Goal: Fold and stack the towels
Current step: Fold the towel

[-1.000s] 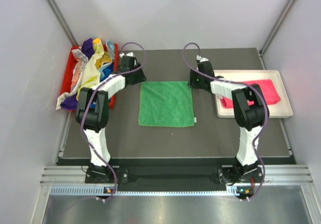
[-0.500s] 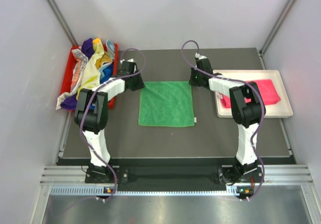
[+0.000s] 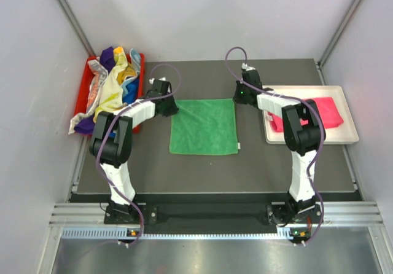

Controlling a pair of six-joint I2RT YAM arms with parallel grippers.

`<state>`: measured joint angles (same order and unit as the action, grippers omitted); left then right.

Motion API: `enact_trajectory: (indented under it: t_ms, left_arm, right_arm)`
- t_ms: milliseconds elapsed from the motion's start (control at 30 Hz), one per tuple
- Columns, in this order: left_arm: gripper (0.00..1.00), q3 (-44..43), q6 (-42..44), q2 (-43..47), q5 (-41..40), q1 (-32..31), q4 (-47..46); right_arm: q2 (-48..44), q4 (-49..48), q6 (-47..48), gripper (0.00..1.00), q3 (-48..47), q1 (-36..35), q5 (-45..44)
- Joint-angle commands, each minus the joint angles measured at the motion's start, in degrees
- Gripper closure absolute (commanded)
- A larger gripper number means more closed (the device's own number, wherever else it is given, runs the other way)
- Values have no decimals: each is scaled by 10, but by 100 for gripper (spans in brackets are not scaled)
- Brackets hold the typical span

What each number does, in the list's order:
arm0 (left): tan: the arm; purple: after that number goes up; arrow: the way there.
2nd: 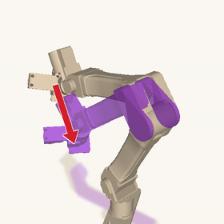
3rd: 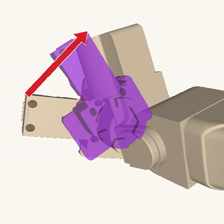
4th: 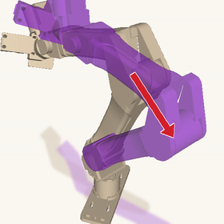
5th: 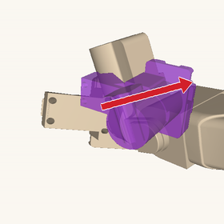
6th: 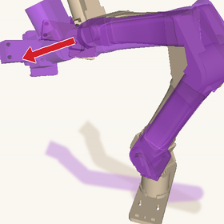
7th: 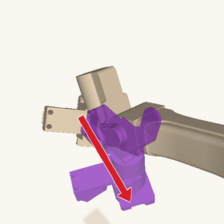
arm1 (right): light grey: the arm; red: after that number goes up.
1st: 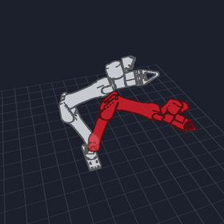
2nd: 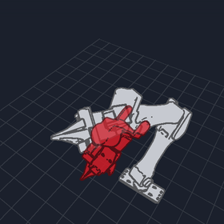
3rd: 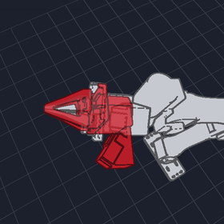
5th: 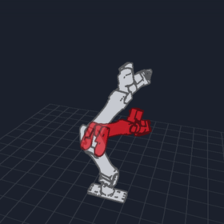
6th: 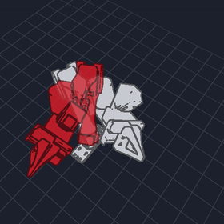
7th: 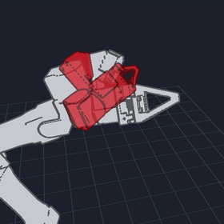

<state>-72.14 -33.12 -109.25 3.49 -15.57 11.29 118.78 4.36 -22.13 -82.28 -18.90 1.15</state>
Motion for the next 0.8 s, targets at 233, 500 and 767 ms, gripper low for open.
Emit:
enact_trajectory:
  t_ms: [233, 500, 767]
  left_arm:
    - [100, 17, -29, -12, -77, -3, 42]
    - [100, 24, -33, -14, -95, -3, 57]
    - [100, 36, -31, 0, -96, -3, 64]
  right_arm:
    - [7, -20, -20, 96, -13, 24, 2]
    - [12, -24, -24, 98, -8, 32, 2]
    - [16, -23, -28, 96, -7, 39, 3]
